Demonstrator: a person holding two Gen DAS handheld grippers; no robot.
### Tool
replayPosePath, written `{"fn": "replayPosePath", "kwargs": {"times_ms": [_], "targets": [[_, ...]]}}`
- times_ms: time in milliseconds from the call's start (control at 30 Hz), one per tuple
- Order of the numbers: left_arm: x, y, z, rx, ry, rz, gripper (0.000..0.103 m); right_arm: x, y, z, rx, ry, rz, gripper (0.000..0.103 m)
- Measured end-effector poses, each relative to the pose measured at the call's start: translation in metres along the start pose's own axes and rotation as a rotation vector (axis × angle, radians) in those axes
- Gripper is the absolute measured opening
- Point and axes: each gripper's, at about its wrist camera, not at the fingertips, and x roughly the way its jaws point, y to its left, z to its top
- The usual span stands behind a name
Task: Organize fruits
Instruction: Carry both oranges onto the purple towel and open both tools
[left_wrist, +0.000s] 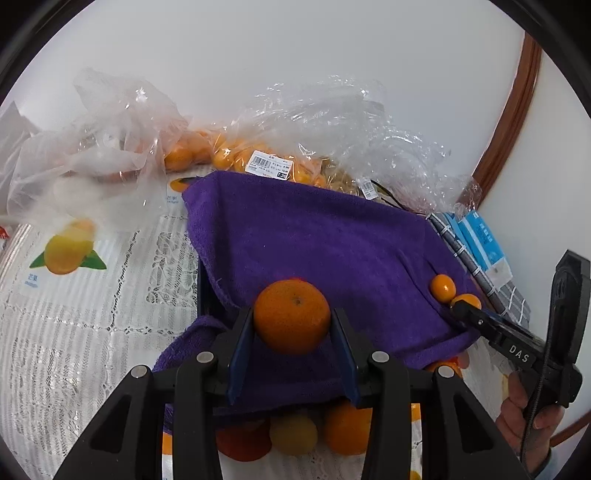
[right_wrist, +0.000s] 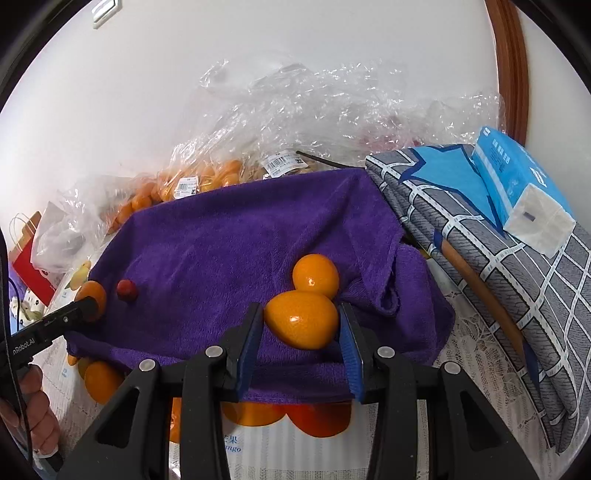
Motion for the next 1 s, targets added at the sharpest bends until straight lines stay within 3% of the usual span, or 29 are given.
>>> {"fn": "replayPosePath", "kwargs": {"times_ms": [433,600,767,1000], "targets": [[0.004,-0.006,-0.002,0.043,0.013,0.021,0.040,-0.004,0.005,-0.003,-0.023,-0.023,0.002,0.041],[0.004,-0.007,-0.001,0.055,0.013,0.023,0.043,-0.018,0.006,-0.005,-0.024,-0.076,-0.014,0.046],[-0.006,0.000,0.004,0.017,-0.024,0.007,0.050,-0.033,0.010,-0.006,-0.008,-0.114,-0.056,0.048],[-0.018,0.013,0.010,-0.067,-0.060,-0.035,0.053,-0.062,0.029,-0.024,-0.014,-0.057,-0.068,0.048]]}}
